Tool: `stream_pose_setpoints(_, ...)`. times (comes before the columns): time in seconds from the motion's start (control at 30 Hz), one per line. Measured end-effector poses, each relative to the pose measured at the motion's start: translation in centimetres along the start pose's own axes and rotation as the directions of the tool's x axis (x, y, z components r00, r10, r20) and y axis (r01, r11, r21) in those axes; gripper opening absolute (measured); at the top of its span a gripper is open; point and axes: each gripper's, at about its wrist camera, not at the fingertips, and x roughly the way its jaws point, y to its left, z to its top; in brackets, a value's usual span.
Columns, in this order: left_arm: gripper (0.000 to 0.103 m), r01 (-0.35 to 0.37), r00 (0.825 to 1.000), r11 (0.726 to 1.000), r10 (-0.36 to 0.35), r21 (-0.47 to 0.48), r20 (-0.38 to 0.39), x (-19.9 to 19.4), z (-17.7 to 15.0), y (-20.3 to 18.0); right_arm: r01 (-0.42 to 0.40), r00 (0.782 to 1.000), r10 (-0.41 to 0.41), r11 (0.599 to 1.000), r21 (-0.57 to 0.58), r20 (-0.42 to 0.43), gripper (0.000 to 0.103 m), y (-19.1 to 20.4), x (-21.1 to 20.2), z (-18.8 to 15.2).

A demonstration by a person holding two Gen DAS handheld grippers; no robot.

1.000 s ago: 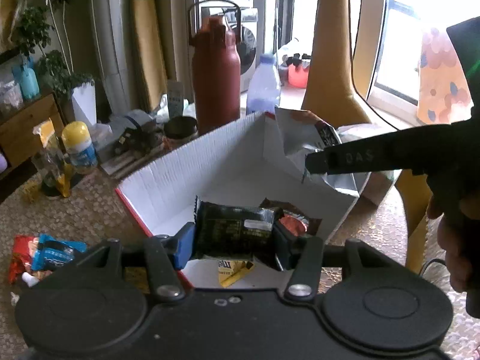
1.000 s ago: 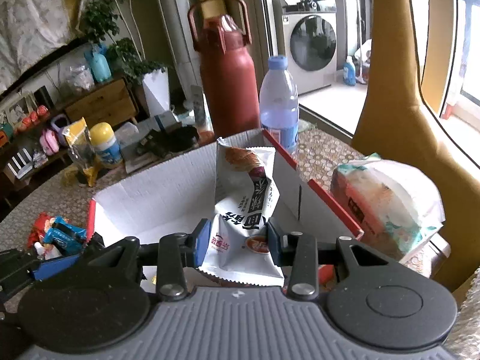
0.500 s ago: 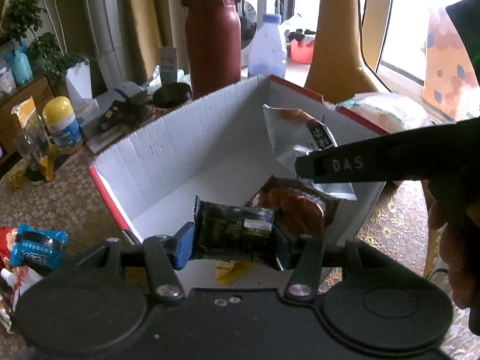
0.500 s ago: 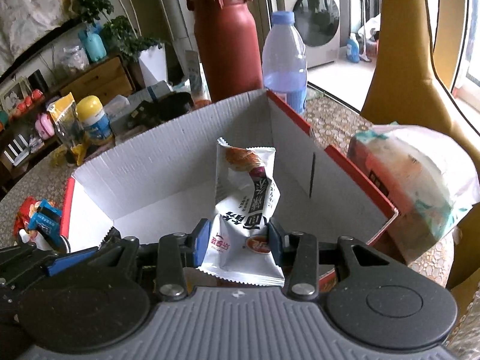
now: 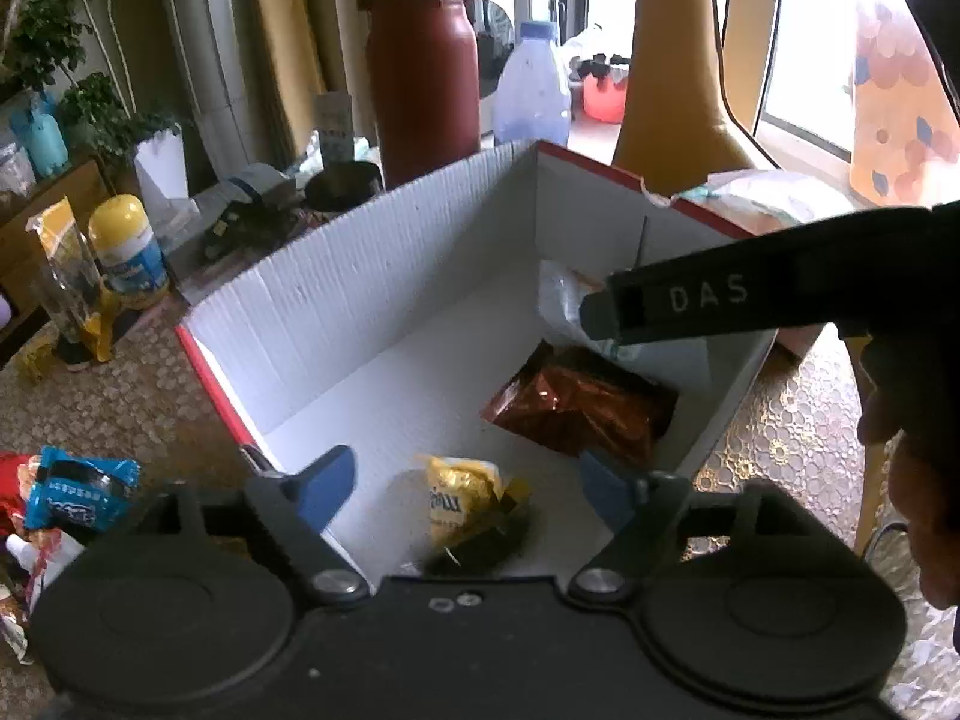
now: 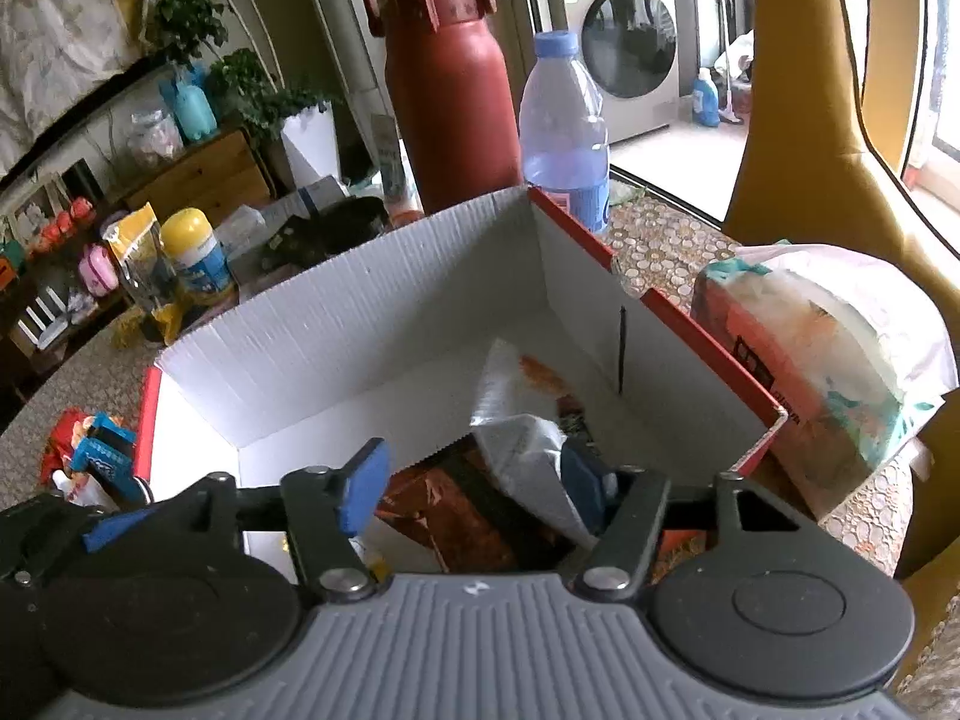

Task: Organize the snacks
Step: 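Open the left tool dropping the black bag while the right tool drops the white bag into the box, then withdraw both tools from the box toward the remaining snack pile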

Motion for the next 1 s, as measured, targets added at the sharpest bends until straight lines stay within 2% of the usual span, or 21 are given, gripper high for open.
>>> stream_pose_setpoints(0.17, 0.088, -0.007, 1.000, 1.000, 0.008, -0.010, 0.020, -1.3, -0.1, 0.3, -0.007, 1.000, 0.007, 1.000, 0.006, 0.008, 0.064, 0.2, -1.4, -0.1)
stream_pose_setpoints(0.27, 0.090, -0.009, 0.999, 1.000, 0.010, -0.021, 0.040, -2.6, -0.2, 0.5, -0.014, 1.000, 0.014, 1.000, -0.002, 0.017, 0.070, 0.5, -2.6, -0.4)
stream_pose_setpoints(0.43, 0.091, -0.013, 0.997, 0.999, 0.016, -0.037, 0.073, -5.0, -0.5, 1.1, -0.031, 0.999, 0.032, 0.999, -0.015, 0.041, 0.071, 1.1, -5.3, -0.8)
stream_pose_setpoints(0.57, 0.094, -0.016, 0.994, 0.999, 0.021, -0.052, 0.104, -7.3, -0.8, 1.7, -0.041, 0.997, 0.043, 0.998, -0.037, 0.063, 0.080, 1.9, -7.6, -1.3)
stream_pose_setpoints(0.83, 0.099, -0.022, 0.985, 0.996, 0.036, -0.086, 0.169, -11.9, -2.1, 3.1, -0.062, 0.992, 0.070, 0.995, -0.083, 0.101, 0.081, 4.2, -11.5, -2.6)
stream_pose_setpoints(1.0, 0.101, -0.033, 0.978, 0.994, 0.054, -0.105, 0.202, -14.4, -3.3, 4.6, -0.078, 0.988, 0.093, 0.989, -0.124, 0.124, 0.090, 6.3, -13.4, -3.6)
